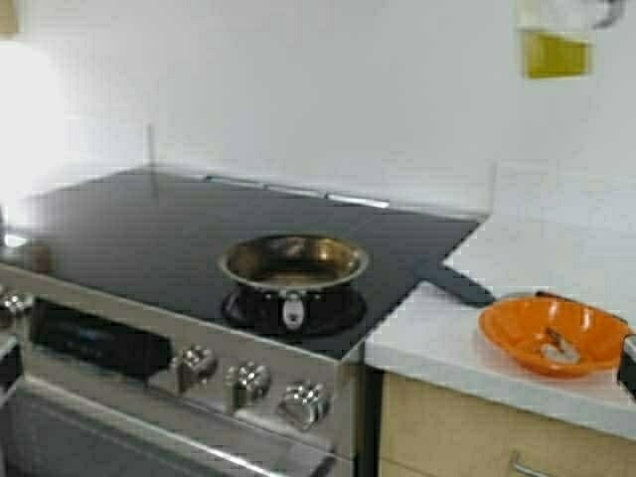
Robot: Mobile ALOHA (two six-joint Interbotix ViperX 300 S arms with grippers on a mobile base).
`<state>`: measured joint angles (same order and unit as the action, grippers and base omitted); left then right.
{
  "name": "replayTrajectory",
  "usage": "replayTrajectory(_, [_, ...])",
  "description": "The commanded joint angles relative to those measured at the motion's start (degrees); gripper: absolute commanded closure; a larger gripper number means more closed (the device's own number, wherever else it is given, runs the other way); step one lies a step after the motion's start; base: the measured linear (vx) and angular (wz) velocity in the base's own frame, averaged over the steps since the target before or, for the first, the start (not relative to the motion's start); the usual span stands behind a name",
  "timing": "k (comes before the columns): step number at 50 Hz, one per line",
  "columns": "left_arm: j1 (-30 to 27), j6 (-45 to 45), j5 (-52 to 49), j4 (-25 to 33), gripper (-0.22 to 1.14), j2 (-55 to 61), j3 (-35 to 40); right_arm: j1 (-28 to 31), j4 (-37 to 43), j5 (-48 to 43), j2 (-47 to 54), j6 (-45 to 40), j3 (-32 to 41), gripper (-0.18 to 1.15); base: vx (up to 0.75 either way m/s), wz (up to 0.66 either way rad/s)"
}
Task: Add oil to the pan and cook the shrimp and serve it
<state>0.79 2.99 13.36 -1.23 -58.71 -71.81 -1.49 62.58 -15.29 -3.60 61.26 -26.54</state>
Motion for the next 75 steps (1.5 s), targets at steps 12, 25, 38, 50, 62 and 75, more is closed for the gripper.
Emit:
replayTrajectory(12, [-0.1, -1.1, 0.3, 0.1, 0.89, 0.2, 0.1, -19.5, -3.4, 8.8, 12.9, -2.1, 17.6, 0.92, 0.0, 0.0])
replayTrajectory(25, [-0.1, -1.8, 0.3, 0.1, 0.89, 0.1, -0.3, -22.3, -6.6, 10.2, 29.3, -2.0, 30.4, 0.92, 0.0, 0.0])
replayTrajectory(38, [0.0, -1.6, 0.2, 0.0, 0.89, 0.0, 0.3, -25.2, -8.6, 8.5, 42.6, -2.2, 41.4, 0.92, 0.0, 0.0])
replayTrajectory(50, [-0.1, -1.4, 0.2, 0.1, 0.89, -0.3, 0.4, -27.2, -8.8, 4.1, 54.0, -5.4, 51.2, 0.92, 0.0, 0.0])
replayTrajectory(62, [-0.1, -1.2, 0.2, 0.1, 0.89, -0.5, -0.4, -27.4, -13.0, 1.0, 64.4, -9.9, 59.1, 0.92, 0.0, -0.01])
replayTrajectory(75, [0.0, -1.2, 0.2, 0.1, 0.89, -0.5, -0.4, -27.2, -26.0, -6.4, 66.1, -25.0, 57.7, 0.92, 0.0, 0.0])
